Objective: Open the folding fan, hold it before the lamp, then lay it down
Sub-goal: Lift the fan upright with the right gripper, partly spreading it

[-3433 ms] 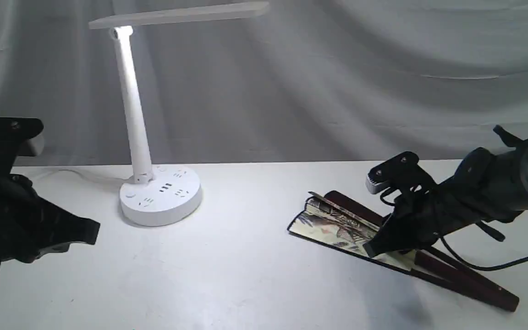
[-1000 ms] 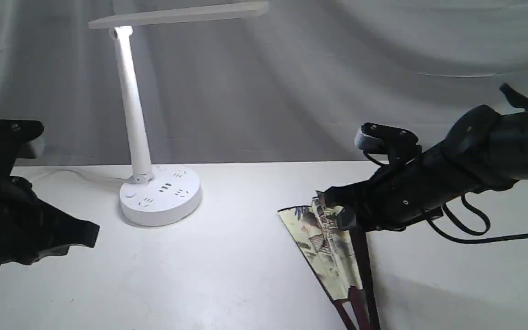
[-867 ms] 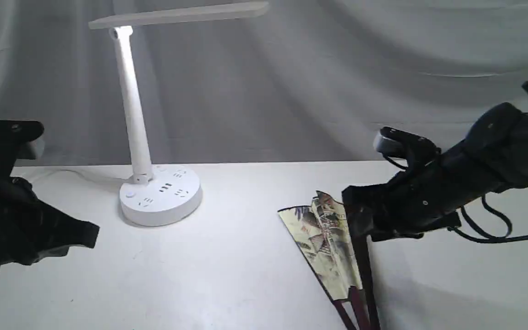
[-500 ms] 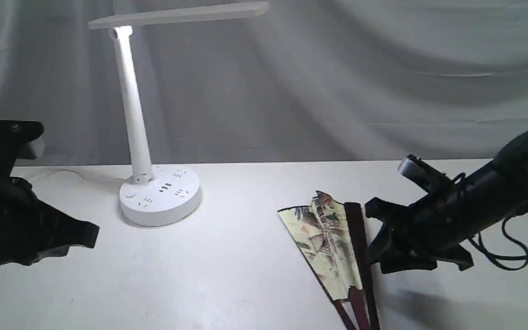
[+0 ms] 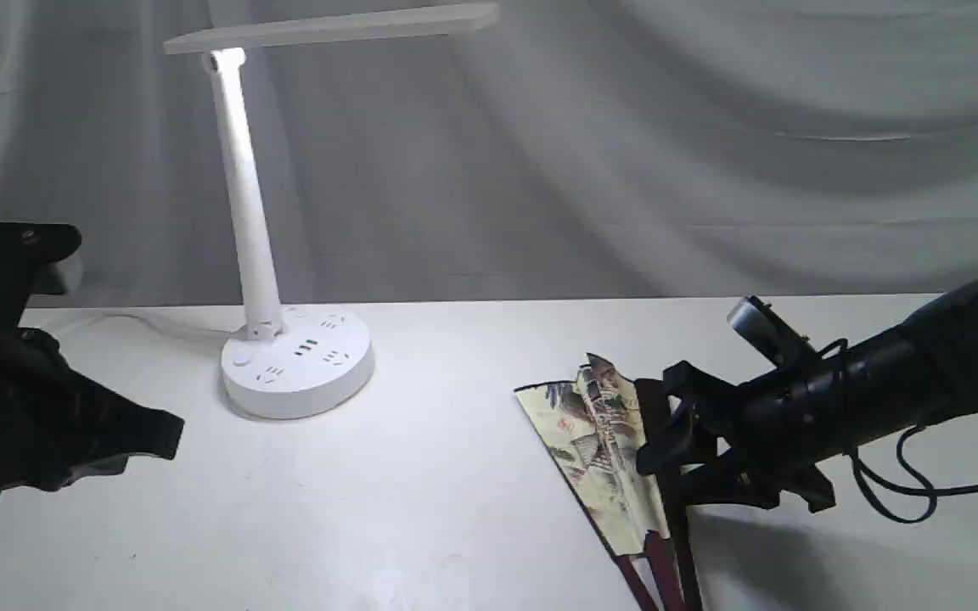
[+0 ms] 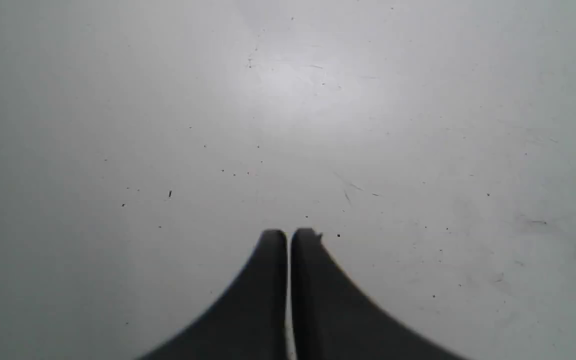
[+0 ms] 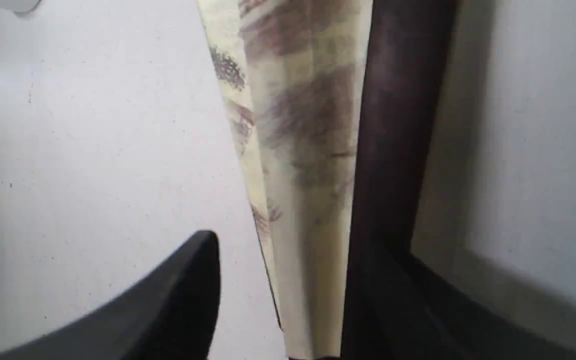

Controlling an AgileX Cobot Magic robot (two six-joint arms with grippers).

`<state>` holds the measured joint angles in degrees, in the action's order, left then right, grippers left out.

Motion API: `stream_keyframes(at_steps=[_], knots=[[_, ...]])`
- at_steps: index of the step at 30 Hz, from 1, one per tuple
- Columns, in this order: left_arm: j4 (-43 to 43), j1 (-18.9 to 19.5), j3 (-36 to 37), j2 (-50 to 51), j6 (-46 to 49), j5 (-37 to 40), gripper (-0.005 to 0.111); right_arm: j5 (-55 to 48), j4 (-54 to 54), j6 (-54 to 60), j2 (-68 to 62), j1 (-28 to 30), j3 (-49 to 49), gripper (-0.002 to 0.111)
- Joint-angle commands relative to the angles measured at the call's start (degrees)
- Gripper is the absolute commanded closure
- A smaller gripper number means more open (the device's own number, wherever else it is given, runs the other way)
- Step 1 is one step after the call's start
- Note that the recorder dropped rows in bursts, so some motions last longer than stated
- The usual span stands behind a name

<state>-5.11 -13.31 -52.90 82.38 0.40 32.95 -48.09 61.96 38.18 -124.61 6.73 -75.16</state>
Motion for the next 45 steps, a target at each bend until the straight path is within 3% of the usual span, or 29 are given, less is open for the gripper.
stream_keyframes(at_steps=[1,20,33,37,45], knots=[[-0.7,-0.3,-0.4,-0.1,0.1,0.0,0.107,2.6,-3.1,2.3,0.0,0.1,0.4,0.061],[-0.7,-0.3,-0.4,-0.1,0.1,-0.6,0.107,4.3,-1.7,3.0,-2.5,-0.2,0.4,0.062],[-0.7,-0.3,-0.4,-0.1,0.1,-1.2,0.107,0.7,6.3,9.3,-4.3,0.0,0.4,0.062],[-0.7,-0.3,-0.4,-0.1,0.1,-2.1,0.107,-1.7,6.1,9.8,-4.3,0.1,0.4,0.072],[-0.7,-0.3,-0.4,-0.1,0.1,-4.7,0.107,-3.2,7.4,11.7,-4.1,0.1,0.4,0.108]])
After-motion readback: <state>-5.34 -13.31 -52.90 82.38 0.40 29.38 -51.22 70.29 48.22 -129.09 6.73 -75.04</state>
